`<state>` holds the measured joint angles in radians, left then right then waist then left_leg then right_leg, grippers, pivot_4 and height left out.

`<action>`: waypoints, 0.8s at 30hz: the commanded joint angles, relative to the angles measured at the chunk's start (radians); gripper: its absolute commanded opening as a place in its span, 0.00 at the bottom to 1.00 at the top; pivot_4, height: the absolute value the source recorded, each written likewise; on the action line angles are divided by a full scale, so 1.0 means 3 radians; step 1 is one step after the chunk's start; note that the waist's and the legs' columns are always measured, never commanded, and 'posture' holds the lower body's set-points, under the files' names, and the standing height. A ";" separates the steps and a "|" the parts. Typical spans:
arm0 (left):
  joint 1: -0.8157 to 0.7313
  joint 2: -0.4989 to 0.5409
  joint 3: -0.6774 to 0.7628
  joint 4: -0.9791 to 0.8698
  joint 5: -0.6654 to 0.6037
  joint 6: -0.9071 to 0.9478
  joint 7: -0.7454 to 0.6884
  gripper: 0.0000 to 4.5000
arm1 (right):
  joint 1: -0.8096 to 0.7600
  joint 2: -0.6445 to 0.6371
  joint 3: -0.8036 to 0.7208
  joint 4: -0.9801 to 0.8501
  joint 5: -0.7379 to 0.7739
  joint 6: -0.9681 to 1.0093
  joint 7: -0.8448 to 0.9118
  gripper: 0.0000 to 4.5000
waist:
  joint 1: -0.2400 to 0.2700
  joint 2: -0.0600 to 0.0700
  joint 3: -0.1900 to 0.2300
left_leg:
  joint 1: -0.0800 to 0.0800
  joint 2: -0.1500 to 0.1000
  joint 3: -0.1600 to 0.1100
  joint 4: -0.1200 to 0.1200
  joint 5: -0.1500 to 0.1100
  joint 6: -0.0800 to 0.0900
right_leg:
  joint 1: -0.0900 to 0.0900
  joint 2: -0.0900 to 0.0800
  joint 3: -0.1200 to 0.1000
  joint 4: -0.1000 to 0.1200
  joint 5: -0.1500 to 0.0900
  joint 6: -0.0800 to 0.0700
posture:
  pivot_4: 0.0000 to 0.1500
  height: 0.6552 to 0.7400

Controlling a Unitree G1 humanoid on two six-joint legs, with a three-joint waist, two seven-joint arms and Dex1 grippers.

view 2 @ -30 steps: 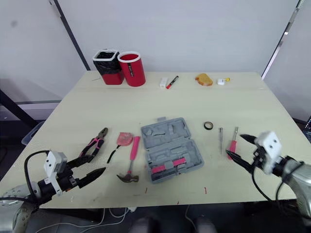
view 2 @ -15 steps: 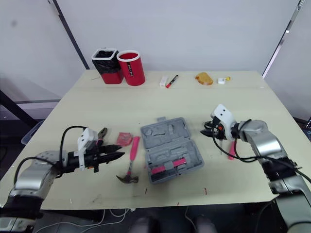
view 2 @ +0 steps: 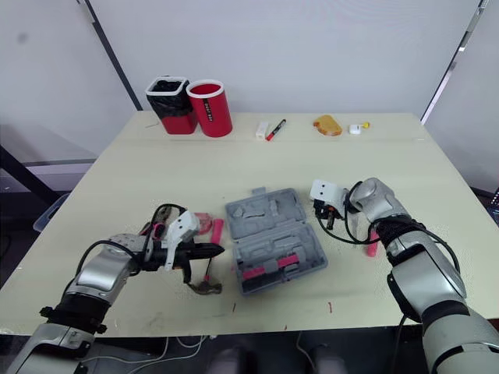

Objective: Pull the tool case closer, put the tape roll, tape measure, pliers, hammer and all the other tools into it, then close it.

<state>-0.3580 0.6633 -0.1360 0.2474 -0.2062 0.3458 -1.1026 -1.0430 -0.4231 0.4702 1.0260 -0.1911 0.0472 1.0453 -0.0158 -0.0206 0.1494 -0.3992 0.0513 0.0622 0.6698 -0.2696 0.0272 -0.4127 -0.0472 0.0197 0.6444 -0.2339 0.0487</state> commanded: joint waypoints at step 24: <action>-0.0537 -0.0307 -0.0271 0.0453 0.0382 -0.0307 -0.0116 0.00 | 0.0044 0.0185 -0.0157 0.0035 -0.0292 -0.0394 0.0567 0.01 | 0.0003 0.0001 0.0000 | 0.0003 0.0000 -0.0001 0.0001 0.0000 -0.0001 | 0.0000 0.0001 -0.0001 0.0009 0.0000 0.0000 | 1.00 1.00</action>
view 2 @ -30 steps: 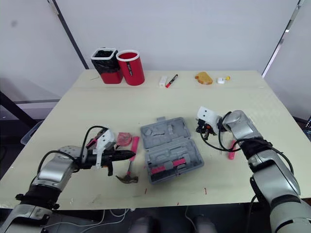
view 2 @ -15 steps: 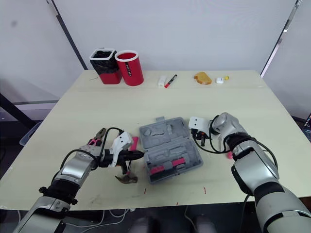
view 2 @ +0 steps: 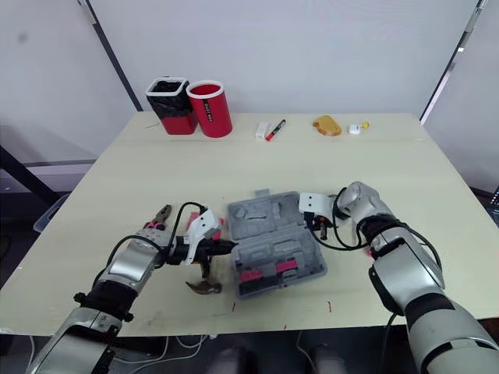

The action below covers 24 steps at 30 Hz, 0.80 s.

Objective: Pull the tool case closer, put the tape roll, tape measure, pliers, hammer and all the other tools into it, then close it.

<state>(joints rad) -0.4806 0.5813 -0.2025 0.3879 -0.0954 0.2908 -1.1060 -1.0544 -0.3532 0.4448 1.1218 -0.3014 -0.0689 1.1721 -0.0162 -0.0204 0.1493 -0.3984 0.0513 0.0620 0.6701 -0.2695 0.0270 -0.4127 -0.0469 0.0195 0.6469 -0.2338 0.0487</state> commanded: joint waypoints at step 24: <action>-0.0259 -0.0070 -0.0319 0.0260 0.0300 -0.0593 -0.0583 0.00 | 0.1592 -0.0879 -0.0253 -0.2894 0.0349 0.1357 0.0361 0.01 | 0.0017 0.0000 0.0000 | -0.0001 -0.0003 -0.0004 0.0002 0.0000 0.0001 | 0.0001 0.0000 0.0001 -0.0001 -0.0001 0.0001 | 1.00 1.00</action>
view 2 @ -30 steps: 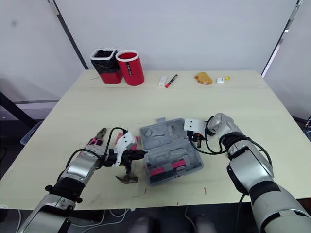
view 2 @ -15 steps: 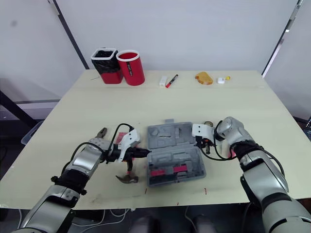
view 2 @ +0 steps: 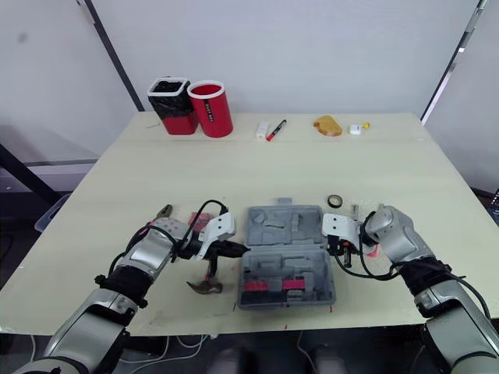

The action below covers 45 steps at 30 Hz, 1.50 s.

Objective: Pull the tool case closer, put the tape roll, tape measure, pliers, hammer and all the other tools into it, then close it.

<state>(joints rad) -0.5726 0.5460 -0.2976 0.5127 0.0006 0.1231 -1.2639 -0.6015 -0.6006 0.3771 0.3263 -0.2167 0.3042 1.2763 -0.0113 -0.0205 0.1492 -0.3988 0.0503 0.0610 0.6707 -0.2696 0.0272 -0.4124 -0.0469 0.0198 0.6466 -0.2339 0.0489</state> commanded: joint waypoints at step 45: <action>0.0442 0.0178 -0.0061 -0.0577 -0.0020 -0.0091 -0.0153 0.00 | 0.0327 -0.0077 0.0194 -0.0894 0.0112 0.0337 -0.0053 0.01 | 0.0000 -0.0001 -0.0002 | 0.0006 0.0000 -0.0003 0.0010 0.0000 0.0001 | 0.0003 0.0002 0.0001 0.0014 -0.0001 0.0000 | 1.00 1.00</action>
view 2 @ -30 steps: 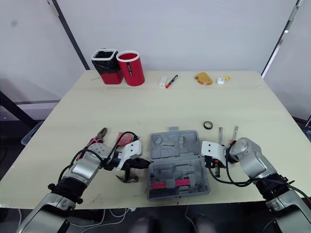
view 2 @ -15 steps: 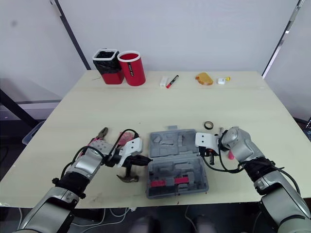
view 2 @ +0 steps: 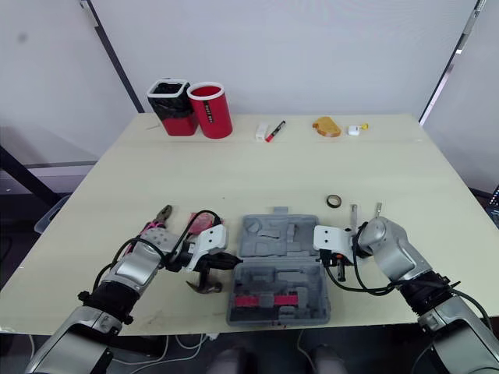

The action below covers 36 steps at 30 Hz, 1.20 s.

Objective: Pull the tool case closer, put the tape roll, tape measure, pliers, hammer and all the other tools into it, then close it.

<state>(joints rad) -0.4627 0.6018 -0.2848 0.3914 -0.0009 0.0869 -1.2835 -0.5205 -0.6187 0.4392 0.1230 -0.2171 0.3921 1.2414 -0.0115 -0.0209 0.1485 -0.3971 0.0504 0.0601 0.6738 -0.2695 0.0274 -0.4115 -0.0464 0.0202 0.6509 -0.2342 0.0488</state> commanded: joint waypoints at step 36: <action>0.0389 0.0165 -0.0134 -0.0723 -0.0067 0.0355 -0.0109 0.00 | 0.0406 -0.0277 0.0015 -0.0741 0.0310 0.0396 -0.0028 0.01 | 0.0001 0.0000 0.0000 | -0.0001 0.0000 -0.0002 0.0000 0.0000 0.0000 | 0.0000 0.0000 0.0000 -0.0002 -0.0001 0.0000 | 1.00 1.00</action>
<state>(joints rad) -0.3494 0.6429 -0.3169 0.1874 -0.0199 0.1900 -1.3119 -0.3975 -0.7055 0.4360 -0.0643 -0.1403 0.5148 1.2333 -0.0111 -0.0209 0.1485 -0.3973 0.0502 0.0596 0.6739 -0.2695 0.0275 -0.4116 -0.0464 0.0202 0.6503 -0.2345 0.0488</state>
